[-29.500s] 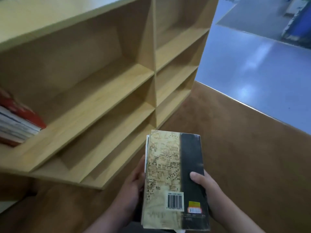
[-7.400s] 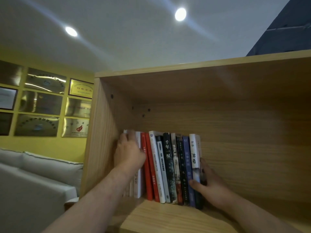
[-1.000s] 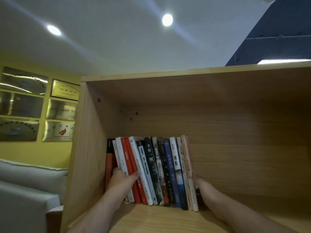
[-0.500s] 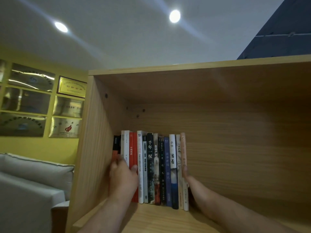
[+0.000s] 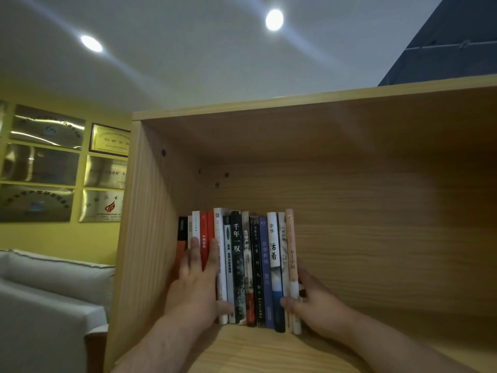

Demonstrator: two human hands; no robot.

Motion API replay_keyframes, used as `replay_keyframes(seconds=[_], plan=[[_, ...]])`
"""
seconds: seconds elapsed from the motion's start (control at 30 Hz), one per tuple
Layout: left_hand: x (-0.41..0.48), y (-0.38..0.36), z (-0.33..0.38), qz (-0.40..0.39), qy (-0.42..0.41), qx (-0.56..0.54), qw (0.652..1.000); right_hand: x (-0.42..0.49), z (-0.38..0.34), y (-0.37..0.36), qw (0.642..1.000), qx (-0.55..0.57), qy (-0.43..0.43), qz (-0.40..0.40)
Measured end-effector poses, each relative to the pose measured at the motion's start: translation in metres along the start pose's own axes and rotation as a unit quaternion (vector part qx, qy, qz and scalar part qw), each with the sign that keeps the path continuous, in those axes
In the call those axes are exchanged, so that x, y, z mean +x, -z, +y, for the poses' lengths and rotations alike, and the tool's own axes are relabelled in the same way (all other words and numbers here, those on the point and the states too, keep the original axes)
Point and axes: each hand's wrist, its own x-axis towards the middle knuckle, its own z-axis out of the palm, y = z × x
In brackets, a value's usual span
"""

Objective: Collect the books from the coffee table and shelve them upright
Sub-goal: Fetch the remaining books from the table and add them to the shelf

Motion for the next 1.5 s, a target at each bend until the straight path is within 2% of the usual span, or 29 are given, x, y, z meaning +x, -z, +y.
replay_keyframes(seconds=[0.27, 0.4, 0.8, 1.0, 1.13, 1.3, 1.4, 1.5], plan=[[-0.005, -0.004, -0.003, 0.054, -0.039, -0.040, 0.997, 0.001, 0.003, -0.005, 0.998, 0.020, 0.031, 0.060], [-0.005, -0.007, -0.007, 0.045, -0.062, -0.059, 0.995, 0.009, 0.008, -0.014, 0.990, 0.031, 0.058, 0.121], [0.000, -0.008, -0.010, 0.032, -0.052, -0.045, 0.997, 0.017, 0.013, -0.017, 0.993, -0.003, 0.052, 0.104], [-0.011, -0.008, -0.009, 0.116, -0.066, -0.130, 0.982, 0.008, 0.010, -0.013, 0.990, 0.016, 0.061, 0.127], [-0.014, -0.009, -0.010, 0.052, -0.061, -0.123, 0.989, 0.002, 0.011, -0.011, 0.992, -0.017, 0.051, 0.117], [-0.012, -0.008, -0.008, -0.011, -0.052, -0.054, 0.997, 0.000, 0.010, -0.011, 0.995, -0.035, 0.038, 0.082], [-0.014, -0.008, -0.008, -0.011, -0.053, -0.055, 0.997, -0.001, 0.008, -0.009, 0.996, -0.015, 0.037, 0.080], [-0.018, -0.008, -0.007, 0.039, -0.063, -0.086, 0.993, -0.004, 0.006, -0.007, 0.995, 0.008, 0.036, 0.089]])
